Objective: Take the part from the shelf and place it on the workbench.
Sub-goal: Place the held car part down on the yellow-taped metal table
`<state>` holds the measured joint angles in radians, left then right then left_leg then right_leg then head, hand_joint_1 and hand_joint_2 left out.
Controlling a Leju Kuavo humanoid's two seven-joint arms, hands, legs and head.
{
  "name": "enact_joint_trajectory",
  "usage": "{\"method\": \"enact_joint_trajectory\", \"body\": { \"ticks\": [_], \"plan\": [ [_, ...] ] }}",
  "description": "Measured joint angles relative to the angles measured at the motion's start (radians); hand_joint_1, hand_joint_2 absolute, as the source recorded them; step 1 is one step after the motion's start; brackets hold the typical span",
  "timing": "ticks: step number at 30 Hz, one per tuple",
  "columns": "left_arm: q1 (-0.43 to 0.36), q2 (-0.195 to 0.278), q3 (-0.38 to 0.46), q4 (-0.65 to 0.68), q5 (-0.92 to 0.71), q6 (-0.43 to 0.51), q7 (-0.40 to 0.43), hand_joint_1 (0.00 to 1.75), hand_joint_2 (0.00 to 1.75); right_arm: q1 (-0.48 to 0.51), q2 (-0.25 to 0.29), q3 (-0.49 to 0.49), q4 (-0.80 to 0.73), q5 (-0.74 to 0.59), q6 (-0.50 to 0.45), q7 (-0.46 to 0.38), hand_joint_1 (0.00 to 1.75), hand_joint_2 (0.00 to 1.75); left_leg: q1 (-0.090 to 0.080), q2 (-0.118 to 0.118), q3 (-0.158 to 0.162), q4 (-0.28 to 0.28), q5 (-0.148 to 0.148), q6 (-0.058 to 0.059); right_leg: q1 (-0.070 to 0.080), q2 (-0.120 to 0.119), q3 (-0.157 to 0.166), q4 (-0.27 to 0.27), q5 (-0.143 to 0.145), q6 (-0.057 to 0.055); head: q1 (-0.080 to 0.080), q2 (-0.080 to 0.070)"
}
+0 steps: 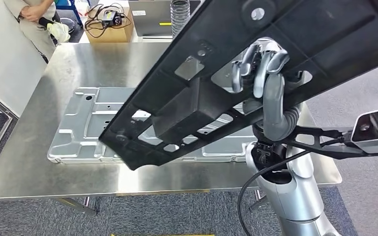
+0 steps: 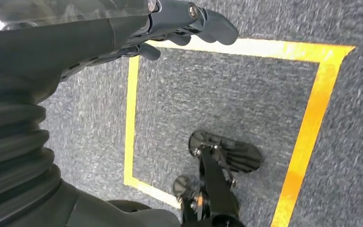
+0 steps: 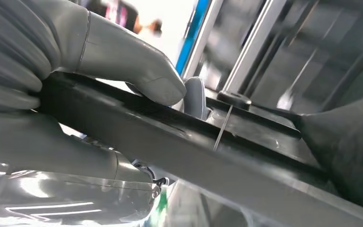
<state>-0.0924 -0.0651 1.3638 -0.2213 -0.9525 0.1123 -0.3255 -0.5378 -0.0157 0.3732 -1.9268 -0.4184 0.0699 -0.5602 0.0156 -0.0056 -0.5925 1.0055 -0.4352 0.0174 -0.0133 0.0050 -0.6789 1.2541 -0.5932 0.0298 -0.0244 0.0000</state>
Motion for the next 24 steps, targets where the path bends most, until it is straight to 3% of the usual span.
{"method": "enact_joint_trajectory", "body": {
  "ticks": [1, 2, 3, 5, 6, 8, 11, 13, 15, 16, 17, 18, 21, 22, 24],
  "plan": [
    [0.0, 0.001, 0.0, 0.0, 0.0, 0.001, -0.001, 0.0, 1.75, 0.006, 0.0, -0.012, 0.001, 0.044, -0.032, -0.008, 1.75, 1.75, -0.002, 0.0, 0.001, 0.001, -0.002, 0.002, 0.0, 0.0, -0.028, 0.042, -0.005, 0.0, 0.0, 0.0],
    [0.001, 0.002, 0.0, 0.0, 0.0, 0.002, -0.001, 0.0, 1.75, 0.01, -0.001, -0.025, 0.003, 0.098, -0.073, -0.015, 1.75, 1.75, -0.004, -0.001, 0.002, 0.001, -0.003, 0.003, 0.0, 0.0, -0.038, 0.045, 0.011, -0.002, 0.0, 0.0],
    [0.001, 0.002, 0.0, 0.0, 0.0, 0.002, -0.002, 0.0, 1.75, 0.012, -0.002, -0.041, 0.006, 0.157, -0.119, -0.021, 1.75, 1.75, -0.006, -0.001, 0.005, 0.002, -0.005, 0.003, 0.001, 0.0, -0.026, 0.005, 0.046, -0.005, 0.0, 0.0],
    [0.001, 0.003, 0.0, 0.0, 0.0, 0.002, -0.004, 0.0, 1.75, 0.012, -0.01, -0.08, 0.012, 0.271, -0.213, -0.031, 1.75, 1.75, -0.01, -0.004, 0.011, 0.003, -0.01, 0.002, 0.005, -0.001, 0.035, -0.138, 0.123, -0.019, 0.0, 0.0],
    [0.001, 0.004, -0.001, 0.0, 0.0, 0.001, -0.006, 0.0, 1.75, 0.011, -0.015, -0.101, 0.016, 0.33, -0.261, -0.034, 1.75, 1.75, -0.012, -0.005, 0.012, 0.005, -0.013, -0.001, 0.008, -0.003, 0.059, -0.195, 0.145, -0.025, 0.0, 0.0],
    [0.002, 0.005, -0.001, 0.0, 0.0, 0.0, -0.007, 0.0, 1.75, 0.007, -0.028, -0.141, 0.03, 0.477, -0.371, -0.034, 1.75, 1.75, -0.013, -0.006, 0.011, 0.005, -0.015, -0.01, 0.015, -0.004, 0.075, -0.238, 0.153, -0.031, -0.001, 0.0],
    [0.003, 0.01, -0.001, 0.0, 0.001, 0.0, -0.011, 0.0, 1.75, -0.004, -0.052, -0.195, 0.072, 0.721, -0.542, -0.014, 1.75, 1.75, -0.013, -0.004, 0.009, 0.016, -0.026, -0.024, 0.009, -0.004, 0.081, -0.252, 0.16, -0.039, -0.002, 0.0],
    [0.003, 0.014, -0.001, 0.0, 0.001, -0.001, -0.013, 0.0, 1.75, -0.021, -0.064, -0.215, 0.105, 0.841, -0.612, 0.011, 1.75, 1.75, -0.011, -0.002, -0.025, 0.093, -0.07, -0.034, 0.002, -0.006, 0.088, -0.261, 0.163, -0.045, -0.004, 0.0],
    [0.004, 0.014, -0.001, 0.0, 0.001, -0.005, -0.015, 0.0, 1.75, -0.041, -0.077, -0.223, 0.147, 0.965, -0.653, 0.051, 1.75, 1.75, -0.007, -0.001, -0.091, 0.227, -0.128, -0.042, 0.001, -0.005, 0.09, -0.262, 0.162, -0.049, -0.006, 0.0],
    [0.004, 0.015, -0.001, 0.0, 0.0, -0.007, -0.016, 0.0, 1.75, -0.051, -0.084, -0.225, 0.171, 1.028, -0.662, 0.076, 1.75, 1.75, -0.005, -0.001, -0.117, 0.276, -0.139, -0.045, 0.001, -0.005, 0.09, -0.261, 0.162, -0.049, -0.006, 0.0],
    [0.005, 0.015, -0.001, 0.0, 0.0, -0.009, -0.017, 0.0, 1.75, -0.062, -0.089, -0.224, 0.197, 1.084, -0.666, 0.1, 1.75, 1.75, -0.003, -0.001, -0.128, 0.289, -0.132, -0.047, 0.001, -0.004, 0.09, -0.26, 0.161, -0.048, -0.006, 0.0],
    [0.004, 0.015, -0.001, 0.0, 0.0, -0.011, -0.018, 0.0, 1.75, -0.075, -0.093, -0.223, 0.224, 1.132, -0.666, 0.121, 1.75, 1.75, -0.002, -0.001, -0.119, 0.262, -0.105, -0.048, 0.001, -0.002, 0.091, -0.258, 0.159, -0.047, -0.006, 0.0],
    [0.002, 0.017, -0.004, 0.0, -0.005, -0.017, -0.019, 0.0, 1.75, -0.136, -0.101, -0.204, 0.313, 1.267, -0.638, 0.173, 1.75, 1.75, -0.004, 0.001, -0.031, 0.065, -0.011, -0.039, 0.003, 0.001, 0.095, -0.252, 0.153, -0.037, -0.006, 0.0],
    [0.001, 0.018, -0.005, 0.0, -0.007, -0.02, -0.02, 0.0, 1.75, -0.169, -0.103, -0.189, 0.354, 1.323, -0.614, 0.194, 1.75, 1.75, -0.006, 0.001, -0.013, 0.024, 0.0, -0.034, 0.005, 0.003, 0.093, -0.25, 0.152, -0.032, -0.005, 0.0],
    [-0.001, 0.019, -0.009, 0.0, -0.015, -0.027, -0.02, 0.0, 1.75, -0.248, -0.104, -0.143, 0.462, 1.426, -0.56, 0.227, 1.75, 1.75, -0.009, 0.001, -0.007, 0.006, 0.001, -0.023, 0.006, 0.006, 0.089, -0.248, 0.153, -0.022, -0.005, 0.0]
  ]
}}
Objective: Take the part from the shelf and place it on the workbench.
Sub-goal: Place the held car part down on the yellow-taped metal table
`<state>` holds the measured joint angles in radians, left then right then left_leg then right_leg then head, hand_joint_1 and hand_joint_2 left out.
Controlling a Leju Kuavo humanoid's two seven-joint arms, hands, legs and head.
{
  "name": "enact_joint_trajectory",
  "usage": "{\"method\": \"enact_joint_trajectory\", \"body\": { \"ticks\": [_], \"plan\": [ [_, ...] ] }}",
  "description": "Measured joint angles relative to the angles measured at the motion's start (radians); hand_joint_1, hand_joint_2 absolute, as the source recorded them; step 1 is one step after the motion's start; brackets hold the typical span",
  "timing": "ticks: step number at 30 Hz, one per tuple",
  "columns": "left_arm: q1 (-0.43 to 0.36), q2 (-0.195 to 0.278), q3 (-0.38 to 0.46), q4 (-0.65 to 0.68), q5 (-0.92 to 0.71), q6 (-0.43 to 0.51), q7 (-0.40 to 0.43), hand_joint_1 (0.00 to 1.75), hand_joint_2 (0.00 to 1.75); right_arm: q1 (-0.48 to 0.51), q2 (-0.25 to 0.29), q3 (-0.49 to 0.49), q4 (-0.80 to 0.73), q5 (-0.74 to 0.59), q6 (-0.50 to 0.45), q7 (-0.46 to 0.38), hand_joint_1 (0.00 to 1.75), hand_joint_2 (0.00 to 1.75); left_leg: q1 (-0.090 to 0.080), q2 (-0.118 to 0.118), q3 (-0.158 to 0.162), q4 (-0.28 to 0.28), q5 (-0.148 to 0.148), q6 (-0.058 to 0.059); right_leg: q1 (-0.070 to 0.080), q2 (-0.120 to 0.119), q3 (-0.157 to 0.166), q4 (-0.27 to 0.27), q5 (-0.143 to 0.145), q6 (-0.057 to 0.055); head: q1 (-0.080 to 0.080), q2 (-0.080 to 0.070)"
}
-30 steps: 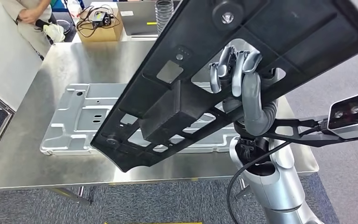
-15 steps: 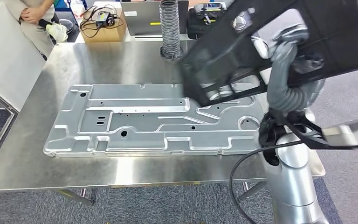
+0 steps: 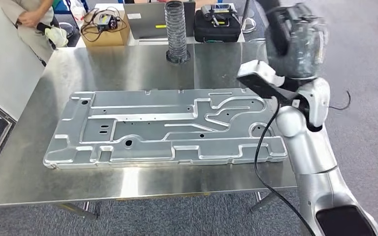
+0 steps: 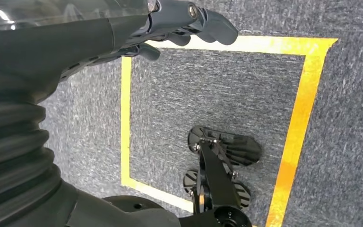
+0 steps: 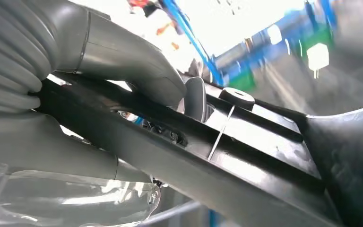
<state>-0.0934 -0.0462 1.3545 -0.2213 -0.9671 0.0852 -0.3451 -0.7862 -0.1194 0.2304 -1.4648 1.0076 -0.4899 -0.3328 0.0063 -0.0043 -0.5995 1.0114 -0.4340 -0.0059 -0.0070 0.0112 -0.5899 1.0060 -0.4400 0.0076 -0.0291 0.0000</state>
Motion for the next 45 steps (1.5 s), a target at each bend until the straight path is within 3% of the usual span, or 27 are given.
{"method": "enact_joint_trajectory", "body": {
  "ticks": [3, 6, 7, 8, 9, 11, 13, 18, 19, 21, 23, 24, 25, 27, 28, 29, 32, 34, 37, 38, 39, 40, 42, 44, 45],
  "plan": [
    [-0.006, 0.0, -0.009, 0.0, -0.009, -0.005, 0.001, 0.0, 1.75, -0.123, 0.014, 0.089, 0.198, 0.084, 0.058, 0.021, 1.75, 1.75, 0.005, 0.001, 0.001, -0.009, 0.01, 0.018, -0.003, -0.002, -0.017, 0.033, -0.022, 0.014, 0.002, 0.0],
    [-0.009, 0.001, -0.014, 0.0, -0.015, -0.01, 0.001, 0.0, 1.75, -0.209, 0.045, 0.168, 0.376, 0.112, 0.085, 0.02, 1.75, 1.75, 0.005, 0.0, 0.001, -0.012, 0.013, 0.027, -0.006, -0.005, -0.102, 0.213, -0.107, 0.022, 0.004, 0.0],
    [-0.009, 0.001, -0.015, 0.0, -0.017, -0.012, 0.001, 0.0, 1.75, -0.226, 0.057, 0.19, 0.428, 0.118, 0.099, 0.016, 1.75, 1.75, 0.005, -0.002, 0.001, -0.011, 0.012, 0.027, -0.007, -0.005, -0.13, 0.267, -0.122, 0.024, 0.004, 0.0],
    [-0.009, 0.001, -0.016, 0.0, -0.019, -0.015, 0.0, 0.0, 1.75, -0.242, 0.07, 0.211, 0.476, 0.124, 0.116, 0.01, 1.75, 1.75, 0.005, -0.004, 0.001, -0.01, 0.011, 0.027, -0.008, -0.006, -0.143, 0.288, -0.118, 0.024, 0.005, 0.0],
    [-0.009, 0.001, -0.018, 0.0, -0.02, -0.017, 0.0, 0.0, 1.75, -0.256, 0.086, 0.232, 0.525, 0.13, 0.134, 0.003, 1.75, 1.75, 0.005, -0.006, 0.002, -0.008, 0.01, 0.026, -0.008, -0.006, -0.138, 0.268, -0.095, 0.023, 0.005, 0.0],
    [-0.009, 0.0, -0.021, 0.0, -0.021, -0.02, 0.0, 0.0, 1.75, -0.28, 0.127, 0.271, 0.617, 0.145, 0.157, -0.008, 1.75, 1.75, 0.005, -0.009, 0.003, -0.003, 0.005, 0.02, -0.007, -0.006, -0.086, 0.14, -0.023, 0.014, 0.005, 0.0],
    [-0.011, 0.0, -0.023, 0.0, -0.021, -0.021, 0.0, 0.0, 1.75, -0.295, 0.177, 0.308, 0.7, 0.158, 0.173, -0.017, 1.75, 1.75, 0.002, -0.008, 0.0, 0.002, 0.0, 0.01, -0.001, -0.005, -0.043, 0.035, 0.015, 0.003, 0.005, 0.0],
    [-0.014, -0.001, -0.026, 0.0, -0.019, -0.024, -0.006, 0.0, 1.75, -0.3, 0.29, 0.39, 0.872, 0.187, 0.231, -0.022, 1.75, 1.75, 0.003, -0.004, -0.008, 0.02, -0.019, -0.018, 0.0, -0.005, -0.028, 0.004, 0.016, -0.023, 0.004, 0.0],
    [-0.013, -0.002, -0.027, 0.0, -0.019, -0.024, -0.008, 0.0, 1.75, -0.298, 0.31, 0.404, 0.897, 0.193, 0.235, -0.018, 1.75, 1.75, 0.005, -0.003, -0.025, 0.058, -0.041, -0.023, -0.002, -0.005, -0.024, -0.001, 0.017, -0.028, 0.004, 0.0],
    [-0.013, -0.003, -0.027, 0.0, -0.018, -0.024, -0.009, 0.0, 1.75, -0.294, 0.337, 0.426, 0.936, 0.197, 0.238, -0.015, 1.75, 1.75, 0.007, -0.002, -0.088, 0.188, -0.1, -0.033, -0.001, -0.006, -0.022, -0.002, 0.016, -0.034, 0.003, 0.0],
    [-0.01, -0.003, -0.027, 0.0, -0.017, -0.024, -0.009, 0.0, 1.75, -0.291, 0.352, 0.441, 0.965, 0.198, 0.239, -0.016, 1.75, 1.75, 0.008, -0.002, -0.142, 0.283, -0.123, -0.038, 0.0, -0.006, -0.02, -0.002, 0.013, -0.035, 0.004, 0.0],
    [-0.009, -0.003, -0.027, 0.0, -0.017, -0.024, -0.009, 0.0, 1.75, -0.29, 0.356, 0.446, 0.976, 0.198, 0.239, -0.016, 1.75, 1.75, 0.009, -0.002, -0.144, 0.278, -0.106, -0.039, -0.001, -0.006, -0.018, -0.001, 0.012, -0.035, 0.003, 0.0],
    [-0.008, -0.003, -0.027, 0.0, -0.017, -0.024, -0.009, 0.0, 1.75, -0.29, 0.36, 0.45, 0.985, 0.198, 0.239, -0.016, 1.75, 1.75, 0.011, -0.001, -0.125, 0.231, -0.072, -0.039, -0.001, -0.006, -0.015, 0.0, 0.009, -0.033, 0.004, 0.0],
    [-0.007, -0.002, -0.027, 0.0, -0.017, -0.024, -0.01, 0.0, 1.75, -0.293, 0.365, 0.454, 0.997, 0.196, 0.24, -0.016, 1.75, 1.75, 0.014, -0.001, -0.061, 0.09, -0.004, -0.039, 0.001, -0.004, -0.011, 0.006, 0.001, -0.025, 0.003, 0.0],
    [-0.008, -0.002, -0.027, 0.001, -0.018, -0.025, -0.011, 0.0, 1.75, -0.294, 0.367, 0.455, 1.003, 0.194, 0.243, -0.017, 1.75, 1.75, 0.014, -0.001, -0.036, 0.04, 0.012, -0.034, 0.003, -0.003, -0.011, 0.009, -0.002, -0.02, 0.004, 0.0],
    [-0.008, -0.002, -0.027, 0.001, -0.018, -0.025, -0.014, 0.0, 1.75, -0.295, 0.368, 0.456, 1.008, 0.191, 0.247, -0.017, 1.75, 1.75, 0.013, -0.002, -0.024, 0.015, 0.015, -0.029, 0.004, -0.001, -0.012, 0.011, -0.004, -0.016, 0.005, 0.0],
    [-0.008, -0.002, -0.031, 0.001, -0.026, -0.022, -0.03, 0.0, 1.75, -0.289, 0.37, 0.458, 1.024, 0.185, 0.261, -0.014, 1.75, 1.75, 0.012, -0.004, -0.021, 0.009, 0.012, -0.006, 0.004, -0.001, -0.012, 0.014, -0.008, 0.0, 0.008, 0.0],
    [-0.009, -0.003, -0.036, 0.0, -0.033, -0.013, -0.045, 0.0, 1.75, -0.282, 0.371, 0.461, 1.035, 0.183, 0.262, -0.009, 1.75, 1.75, 0.013, -0.003, -0.019, 0.004, 0.015, 0.007, 0.002, -0.003, -0.031, 0.059, -0.039, 0.01, 0.01, 0.0],
    [-0.011, -0.002, -0.039, 0.0, -0.038, 0.006, -0.066, 0.0, 1.75, -0.262, 0.371, 0.463, 1.051, 0.175, 0.262, -0.007, 0.44, 0.44, 0.011, -0.002, -0.018, 0.003, 0.014, 0.017, 0.001, -0.005, -0.122, 0.246, -0.124, 0.017, 0.012, 0.0],
    [-0.011, -0.002, -0.039, 0.0, -0.038, 0.01, -0.072, 0.0, 1.75, -0.251, 0.372, 0.464, 1.056, 0.17, 0.263, -0.006, 0.0, 0.0, 0.009, -0.003, -0.018, 0.004, 0.014, 0.018, 0.001, -0.005, -0.145, 0.289, -0.133, 0.017, 0.012, 0.0],
    [-0.01, -0.002, -0.039, 0.0, -0.038, 0.012, -0.075, 0.0, 1.75, -0.241, 0.373, 0.465, 1.061, 0.165, 0.265, -0.005, 0.0, 0.0, 0.008, -0.003, -0.018, 0.004, 0.013, 0.019, 0.001, -0.005, -0.15, 0.295, -0.124, 0.015, 0.012, 0.0],
    [-0.01, -0.002, -0.039, 0.0, -0.038, 0.013, -0.078, 0.0, 1.75, -0.234, 0.375, 0.465, 1.065, 0.158, 0.267, -0.003, 0.0, 0.0, 0.005, -0.004, -0.017, 0.005, 0.013, 0.019, 0.002, -0.005, -0.135, 0.261, -0.097, 0.01, 0.012, 0.0],
    [-0.011, -0.006, -0.041, 0.001, -0.04, 0.012, -0.08, 0.0, 1.75, -0.226, 0.382, 0.464, 1.07, 0.141, 0.271, 0.0, 0.0, 0.0, -0.001, -0.004, -0.017, 0.006, 0.012, 0.018, 0.008, -0.006, -0.069, 0.121, -0.032, -0.007, 0.011, 0.0],
    [-0.013, -0.011, -0.046, 0.001, -0.045, 0.012, -0.081, 0.0, 1.75, -0.223, 0.39, 0.461, 1.073, 0.127, 0.274, 0.002, 0.0, 0.0, -0.004, -0.003, -0.017, 0.006, 0.012, 0.013, 0.014, -0.01, -0.024, 0.026, -0.001, -0.017, 0.012, 0.0],
    [-0.015, -0.013, -0.05, 0.001, -0.047, 0.012, -0.081, 0.0, 1.31, -0.219, 0.393, 0.459, 1.074, 0.122, 0.274, 0.003, 0.0, 0.0, -0.004, -0.002, -0.017, 0.006, 0.012, 0.009, 0.017, -0.012, -0.019, 0.013, -0.001, -0.019, 0.012, 0.0]
  ]
}}
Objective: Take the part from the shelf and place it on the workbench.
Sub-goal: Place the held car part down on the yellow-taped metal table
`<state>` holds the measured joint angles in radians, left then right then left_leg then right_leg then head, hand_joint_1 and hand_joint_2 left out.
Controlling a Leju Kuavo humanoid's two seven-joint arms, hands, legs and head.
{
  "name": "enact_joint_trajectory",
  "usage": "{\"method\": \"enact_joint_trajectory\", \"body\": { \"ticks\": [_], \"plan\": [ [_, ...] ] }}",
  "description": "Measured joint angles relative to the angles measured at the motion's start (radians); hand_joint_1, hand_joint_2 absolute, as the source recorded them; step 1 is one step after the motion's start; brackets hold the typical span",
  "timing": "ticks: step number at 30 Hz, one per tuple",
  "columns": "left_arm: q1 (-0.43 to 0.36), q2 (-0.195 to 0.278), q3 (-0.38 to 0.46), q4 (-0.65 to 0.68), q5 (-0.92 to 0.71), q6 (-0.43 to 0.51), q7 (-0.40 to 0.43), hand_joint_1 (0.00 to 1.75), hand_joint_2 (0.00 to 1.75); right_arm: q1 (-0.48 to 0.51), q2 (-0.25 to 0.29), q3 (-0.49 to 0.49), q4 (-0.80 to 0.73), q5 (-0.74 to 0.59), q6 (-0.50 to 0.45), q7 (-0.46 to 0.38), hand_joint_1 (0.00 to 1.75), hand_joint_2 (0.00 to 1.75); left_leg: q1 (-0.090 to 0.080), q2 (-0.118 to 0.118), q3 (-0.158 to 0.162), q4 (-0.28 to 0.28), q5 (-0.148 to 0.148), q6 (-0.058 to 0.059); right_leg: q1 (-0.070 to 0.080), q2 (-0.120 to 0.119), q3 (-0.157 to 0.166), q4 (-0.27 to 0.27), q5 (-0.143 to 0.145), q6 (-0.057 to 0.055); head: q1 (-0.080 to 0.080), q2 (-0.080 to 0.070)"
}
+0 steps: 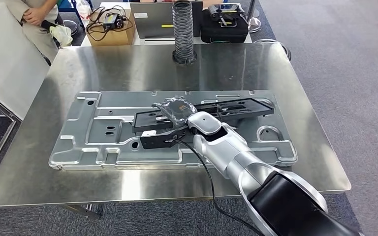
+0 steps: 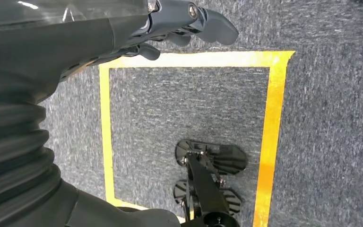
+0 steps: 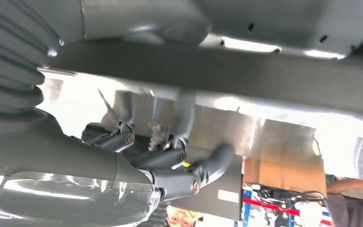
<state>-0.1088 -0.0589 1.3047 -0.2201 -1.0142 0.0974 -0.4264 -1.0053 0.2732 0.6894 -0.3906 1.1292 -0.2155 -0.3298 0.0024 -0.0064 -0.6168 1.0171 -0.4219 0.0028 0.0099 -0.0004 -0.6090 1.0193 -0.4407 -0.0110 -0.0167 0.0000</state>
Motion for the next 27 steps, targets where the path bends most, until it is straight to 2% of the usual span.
{"method": "enact_joint_trajectory", "body": {
  "ticks": [1, 3, 5, 7, 8, 9, 10, 12, 13, 14, 18, 20, 22, 23, 24, 25, 26, 27],
  "plan": [
    [-0.002, -0.001, -0.003, 0.0, -0.003, 0.0, 0.0, 0.0, 0.87, 0.005, 0.002, -0.002, 0.002, -0.004, 0.0, 0.0, 0.0, 0.0, 0.001, 0.0, 0.001, -0.002, 0.001, -0.005, 0.001, -0.001, 0.0, -0.003, 0.003, -0.001, 0.001, 0.0],
    [-0.007, -0.003, -0.01, 0.0, -0.008, 0.002, -0.001, 0.0, 0.0, 0.016, 0.007, -0.006, 0.004, -0.01, 0.002, -0.003, 0.0, 0.0, 0.001, 0.001, 0.0, 0.002, -0.006, -0.014, -0.007, -0.002, 0.007, -0.015, 0.01, -0.007, 0.002, 0.0],
    [-0.011, -0.004, -0.014, 0.0, -0.011, 0.003, 0.003, 0.0, 0.0, 0.022, 0.016, -0.007, 0.006, -0.017, 0.003, -0.01, 0.0, 0.0, 0.003, 0.001, -0.028, 0.071, -0.051, -0.024, -0.015, -0.002, 0.013, -0.027, 0.017, -0.013, -0.001, 0.0],
    [-0.015, -0.005, -0.016, 0.0, -0.012, 0.004, 0.011, 0.0, 0.0, 0.03, 0.024, -0.009, 0.008, -0.027, 0.003, -0.019, 0.0, 0.0, 0.008, 0.001, -0.084, 0.201, -0.115, -0.033, -0.015, -0.001, 0.014, -0.028, 0.018, -0.016, -0.004, 0.0],
    [-0.016, -0.005, -0.018, 0.0, -0.012, 0.004, 0.016, 0.0, 0.0, 0.037, 0.025, -0.011, 0.009, -0.037, 0.003, -0.028, 0.0, 0.0, 0.011, 0.001, -0.107, 0.253, -0.132, -0.038, -0.015, -0.002, 0.015, -0.027, 0.017, -0.016, -0.005, 0.0],
    [-0.017, -0.005, -0.019, 0.0, -0.012, 0.005, 0.021, 0.0, 0.0, 0.044, 0.026, -0.015, 0.01, -0.053, 0.003, -0.04, 0.0, 0.0, 0.013, 0.002, -0.116, 0.27, -0.129, -0.041, -0.015, -0.002, 0.015, -0.026, 0.016, -0.015, -0.005, 0.0],
    [-0.017, -0.005, -0.021, 0.0, -0.012, 0.006, 0.025, 0.0, 0.0, 0.05, 0.028, -0.024, 0.009, -0.082, 0.004, -0.062, 0.0, 0.0, 0.016, 0.002, -0.104, 0.248, -0.108, -0.045, -0.016, -0.001, 0.015, -0.023, 0.015, -0.013, -0.005, 0.0],
    [-0.018, -0.005, -0.024, 0.0, -0.01, 0.006, 0.03, 0.0, 0.0, 0.057, 0.035, -0.063, -0.009, -0.182, 0.015, -0.129, 0.0, 0.0, 0.023, 0.003, -0.039, 0.119, -0.045, -0.05, -0.017, 0.001, 0.014, -0.014, 0.009, -0.007, -0.005, 0.0],
    [-0.02, -0.005, -0.025, 0.0, -0.008, 0.006, 0.031, 0.0, 0.0, 0.059, 0.038, -0.091, -0.023, -0.25, 0.029, -0.17, 0.0, 0.0, 0.023, 0.003, -0.009, 0.059, -0.025, -0.048, -0.015, 0.003, 0.012, -0.008, 0.005, -0.001, -0.005, 0.0],
    [-0.021, -0.006, -0.026, 0.0, -0.005, 0.006, 0.031, 0.0, 0.0, 0.061, 0.042, -0.121, -0.044, -0.326, 0.047, -0.212, 0.0, 0.0, 0.023, 0.001, 0.009, 0.022, -0.017, -0.043, -0.014, 0.004, 0.01, -0.003, 0.003, 0.004, -0.005, 0.0],
    [-0.017, -0.007, -0.028, 0.0, 0.017, -0.001, 0.019, 0.0, 0.0, 0.099, 0.047, -0.26, -0.207, -0.674, 0.117, -0.33, 0.0, 0.0, 0.019, -0.003, 0.014, 0.007, -0.015, -0.013, -0.014, 0.004, 0.002, 0.007, -0.005, 0.024, -0.004, 0.0],
    [-0.015, -0.007, -0.028, 0.0, 0.028, -0.006, 0.008, 0.0, 0.0, 0.125, 0.044, -0.318, -0.333, -0.806, 0.105, -0.345, 0.0, 0.0, 0.02, -0.002, 0.014, 0.003, -0.012, -0.001, -0.017, 0.003, -0.025, 0.069, -0.045, 0.034, -0.003, 0.0],
    [-0.012, -0.006, -0.026, 0.0, 0.042, -0.01, -0.005, 0.0, 0.0, 0.17, 0.026, -0.365, -0.496, -0.866, 0.045, -0.341, 0.0, 0.0, 0.018, -0.002, 0.013, 0.003, -0.012, 0.006, -0.018, 0.003, -0.086, 0.202, -0.11, 0.039, -0.003, 0.0],
    [-0.009, -0.006, -0.024, 0.0, 0.05, -0.012, -0.011, 0.0, 0.0, 0.202, 0.013, -0.383, -0.578, -0.87, -0.001, -0.338, 0.0, 0.0, 0.017, -0.002, 0.013, 0.004, -0.012, 0.008, -0.018, 0.003, -0.114, 0.261, -0.13, 0.04, -0.003, 0.0],
    [-0.005, -0.006, -0.021, 0.0, 0.058, -0.012, -0.016, 0.0, 0.0, 0.237, -0.003, -0.399, -0.663, -0.856, -0.061, -0.335, 0.0, 0.0, 0.015, -0.003, 0.014, 0.004, -0.012, 0.01, -0.017, 0.003, -0.129, 0.291, -0.133, 0.039, -0.003, 0.0],
    [-0.001, -0.006, -0.016, 0.0, 0.065, -0.012, -0.018, 0.0, 0.0, 0.274, -0.024, -0.414, -0.752, -0.819, -0.133, -0.336, 0.0, 0.0, 0.013, -0.005, 0.014, 0.004, -0.012, 0.012, -0.016, 0.003, -0.124, 0.279, -0.118, 0.036, -0.002, 0.0],
    [0.003, -0.006, -0.011, 0.0, 0.072, -0.012, -0.019, 0.0, 0.0, 0.312, -0.047, -0.429, -0.835, -0.776, -0.207, -0.34, 0.0, 0.0, 0.011, -0.007, 0.015, 0.005, -0.012, 0.013, -0.014, 0.003, -0.099, 0.228, -0.087, 0.03, -0.002, 0.0],
    [0.008, -0.008, -0.007, 0.0, 0.078, -0.012, -0.019, 0.0, 0.0, 0.352, -0.073, -0.446, -0.925, -0.729, -0.284, -0.345, 0.0, 0.0, 0.009, -0.008, 0.015, 0.005, -0.011, 0.013, -0.01, 0.003, -0.062, 0.155, -0.053, 0.021, -0.002, 0.0]
  ]
}}
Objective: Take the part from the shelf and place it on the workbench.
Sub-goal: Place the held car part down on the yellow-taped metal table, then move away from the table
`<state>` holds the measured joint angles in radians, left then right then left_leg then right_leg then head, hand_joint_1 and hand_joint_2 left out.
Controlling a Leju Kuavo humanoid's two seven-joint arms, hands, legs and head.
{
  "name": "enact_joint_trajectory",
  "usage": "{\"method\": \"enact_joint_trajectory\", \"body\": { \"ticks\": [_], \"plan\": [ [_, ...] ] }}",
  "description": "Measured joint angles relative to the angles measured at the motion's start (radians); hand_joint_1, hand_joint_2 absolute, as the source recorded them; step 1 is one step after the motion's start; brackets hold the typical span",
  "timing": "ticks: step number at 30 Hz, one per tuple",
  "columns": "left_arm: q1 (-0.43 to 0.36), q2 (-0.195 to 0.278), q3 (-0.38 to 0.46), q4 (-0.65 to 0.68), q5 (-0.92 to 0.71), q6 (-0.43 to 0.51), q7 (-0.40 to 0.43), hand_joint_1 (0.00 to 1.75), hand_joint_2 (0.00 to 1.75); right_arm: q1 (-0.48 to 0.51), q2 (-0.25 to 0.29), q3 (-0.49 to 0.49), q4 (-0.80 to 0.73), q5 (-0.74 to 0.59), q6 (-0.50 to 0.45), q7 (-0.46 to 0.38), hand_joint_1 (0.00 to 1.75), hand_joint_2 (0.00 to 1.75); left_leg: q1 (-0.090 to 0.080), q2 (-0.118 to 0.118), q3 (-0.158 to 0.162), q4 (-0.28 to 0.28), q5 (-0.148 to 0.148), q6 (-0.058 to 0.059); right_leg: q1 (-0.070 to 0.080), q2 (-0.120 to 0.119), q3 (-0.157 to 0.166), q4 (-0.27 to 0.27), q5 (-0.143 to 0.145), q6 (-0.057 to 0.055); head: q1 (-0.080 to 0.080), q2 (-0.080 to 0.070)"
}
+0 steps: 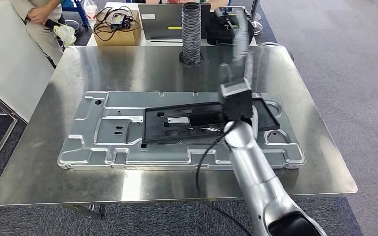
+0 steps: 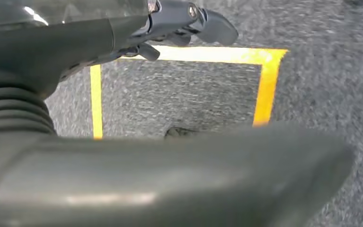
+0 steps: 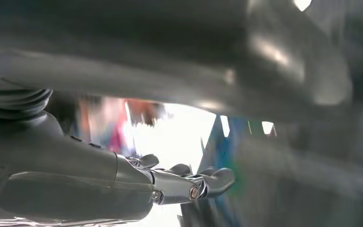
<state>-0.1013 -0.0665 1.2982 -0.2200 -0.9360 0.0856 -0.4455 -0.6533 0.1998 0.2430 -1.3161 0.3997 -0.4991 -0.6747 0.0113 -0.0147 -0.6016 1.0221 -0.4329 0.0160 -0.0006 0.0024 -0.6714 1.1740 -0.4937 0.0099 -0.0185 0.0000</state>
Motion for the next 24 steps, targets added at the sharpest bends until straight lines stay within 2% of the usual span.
{"method": "enact_joint_trajectory", "body": {
  "ticks": [2, 4, 6, 7, 8, 10, 11, 12, 13, 14, 16, 17, 18, 21, 22, 23, 24],
  "plan": [
    [0.006, -0.004, 0.007, 0.0, 0.009, 0.001, 0.0, 0.0, 0.0, 0.083, -0.05, -0.037, -0.151, 0.058, -0.104, -0.011, 0.0, 0.0, -0.005, -0.002, -0.001, 0.001, 0.0, -0.003, 0.009, -0.004, 0.059, -0.122, 0.045, -0.016, 0.0, 0.0],
    [0.009, -0.006, 0.015, 0.0, 0.015, 0.003, 0.002, 0.0, 0.0, 0.166, -0.095, -0.073, -0.259, 0.059, -0.149, -0.018, 0.0, 0.0, -0.006, 0.0, -0.002, 0.001, 0.001, -0.01, 0.014, -0.006, 0.073, -0.156, 0.054, -0.02, 0.002, 0.0],
    [0.01, -0.004, 0.023, 0.0, 0.018, 0.006, 0.001, 0.0, 0.0, 0.262, -0.14, -0.113, -0.341, 0.033, -0.166, -0.02, 0.0, 0.0, -0.006, 0.002, 0.0, 0.003, -0.005, -0.018, 0.009, -0.008, 0.077, -0.166, 0.061, -0.021, 0.006, 0.0],
    [0.011, -0.003, 0.025, 0.0, 0.018, 0.006, -0.001, 0.0, 0.0, 0.314, -0.16, -0.136, -0.373, 0.02, -0.172, -0.02, 0.0, 0.0, -0.006, 0.003, -0.003, 0.017, -0.023, -0.023, 0.006, -0.011, 0.078, -0.173, 0.066, -0.024, 0.006, 0.0],
    [0.013, -0.002, 0.028, 0.0, 0.018, 0.005, -0.004, 0.0, 0.0, 0.362, -0.177, -0.157, -0.398, 0.011, -0.177, -0.02, 0.0, 0.0, -0.006, 0.005, -0.012, 0.049, -0.055, -0.027, 0.002, -0.014, 0.077, -0.179, 0.072, -0.026, 0.005, 0.0],
    [0.016, -0.001, 0.033, 0.0, 0.019, 0.001, -0.008, 0.0, 0.0, 0.446, -0.203, -0.194, -0.432, -0.004, -0.185, -0.02, 0.0, 0.0, -0.001, 0.008, -0.046, 0.162, -0.143, -0.036, 0.0, -0.017, 0.065, -0.181, 0.083, -0.03, 0.004, 0.0],
    [0.016, 0.0, 0.035, 0.0, 0.022, -0.001, -0.011, 0.0, 0.0, 0.484, -0.214, -0.21, -0.442, -0.014, -0.186, -0.02, 0.0, 0.0, 0.001, 0.008, -0.06, 0.221, -0.177, -0.04, 0.0, -0.017, 0.057, -0.18, 0.088, -0.029, 0.004, 0.0],
    [0.016, 0.002, 0.036, 0.0, 0.028, -0.002, -0.013, 0.0, 0.0, 0.52, -0.222, -0.226, -0.448, -0.026, -0.184, -0.02, 0.0, 0.0, 0.002, 0.009, -0.062, 0.256, -0.194, -0.043, -0.001, -0.017, 0.048, -0.179, 0.094, -0.028, 0.004, 0.0],
    [0.016, 0.004, 0.037, 0.0, 0.035, -0.003, -0.016, 0.0, 0.0, 0.551, -0.229, -0.242, -0.45, -0.038, -0.183, -0.02, 0.0, 0.0, 0.002, 0.009, -0.046, 0.253, -0.193, -0.045, -0.002, -0.017, 0.038, -0.177, 0.101, -0.026, 0.004, 0.0],
    [0.016, 0.007, 0.037, 0.0, 0.041, -0.003, -0.019, 0.0, 0.0, 0.576, -0.235, -0.257, -0.45, -0.049, -0.183, -0.02, 0.0, 0.0, 0.002, 0.009, -0.01, 0.21, -0.176, -0.045, -0.003, -0.016, 0.029, -0.175, 0.108, -0.024, 0.003, 0.0],
    [0.012, 0.011, 0.037, 0.0, 0.047, -0.003, -0.023, 0.0, 0.0, 0.614, -0.247, -0.28, -0.45, -0.064, -0.186, -0.02, 0.0, 0.0, 0.001, 0.008, 0.088, 0.064, -0.135, -0.042, -0.004, -0.014, 0.012, -0.168, 0.121, -0.015, 0.003, 0.0],
    [0.01, 0.012, 0.037, 0.0, 0.047, -0.004, -0.025, 0.0, 0.0, 0.629, -0.253, -0.289, -0.45, -0.069, -0.185, -0.02, 0.0, 0.0, -0.001, 0.007, 0.12, 0.01, -0.122, -0.036, -0.004, -0.013, 0.008, -0.165, 0.127, -0.009, 0.005, 0.0],
    [0.009, 0.012, 0.037, 0.0, 0.047, -0.005, -0.026, 0.0, 0.0, 0.643, -0.257, -0.299, -0.447, -0.071, -0.181, -0.02, 0.0, 0.0, -0.003, 0.006, 0.136, -0.02, -0.115, -0.029, -0.003, -0.013, 0.005, -0.164, 0.134, -0.002, 0.007, 0.0],
    [0.012, 0.013, 0.037, 0.0, 0.047, -0.006, -0.028, 0.0, 0.0, 0.683, -0.266, -0.335, -0.432, -0.07, -0.167, -0.02, 0.0, 0.0, -0.009, 0.006, 0.124, -0.025, -0.093, -0.005, -0.008, -0.012, 0.003, -0.168, 0.152, 0.017, 0.008, 0.0],
    [0.012, 0.013, 0.037, 0.0, 0.047, -0.006, -0.028, 0.0, 0.0, 0.698, -0.269, -0.349, -0.425, -0.074, -0.165, -0.02, 0.0, 0.0, -0.008, 0.008, 0.115, -0.026, -0.081, 0.002, -0.01, -0.01, -0.004, -0.16, 0.137, 0.022, 0.008, 0.0],
    [0.012, 0.013, 0.037, 0.0, 0.047, -0.006, -0.028, 0.0, 0.0, 0.712, -0.272, -0.364, -0.416, -0.079, -0.165, -0.02, 0.0, 0.0, -0.006, 0.01, 0.103, -0.028, -0.068, 0.009, -0.012, -0.009, -0.017, -0.132, 0.102, 0.027, 0.009, 0.0],
    [0.012, 0.013, 0.037, 0.0, 0.047, -0.006, -0.028, 0.0, 0.0, 0.725, -0.275, -0.376, -0.408, -0.085, -0.167, -0.02, 0.0, 0.0, -0.005, 0.012, 0.089, -0.028, -0.056, 0.014, -0.014, -0.008, -0.034, -0.082, 0.049, 0.031, 0.01, 0.0]
  ]
}}
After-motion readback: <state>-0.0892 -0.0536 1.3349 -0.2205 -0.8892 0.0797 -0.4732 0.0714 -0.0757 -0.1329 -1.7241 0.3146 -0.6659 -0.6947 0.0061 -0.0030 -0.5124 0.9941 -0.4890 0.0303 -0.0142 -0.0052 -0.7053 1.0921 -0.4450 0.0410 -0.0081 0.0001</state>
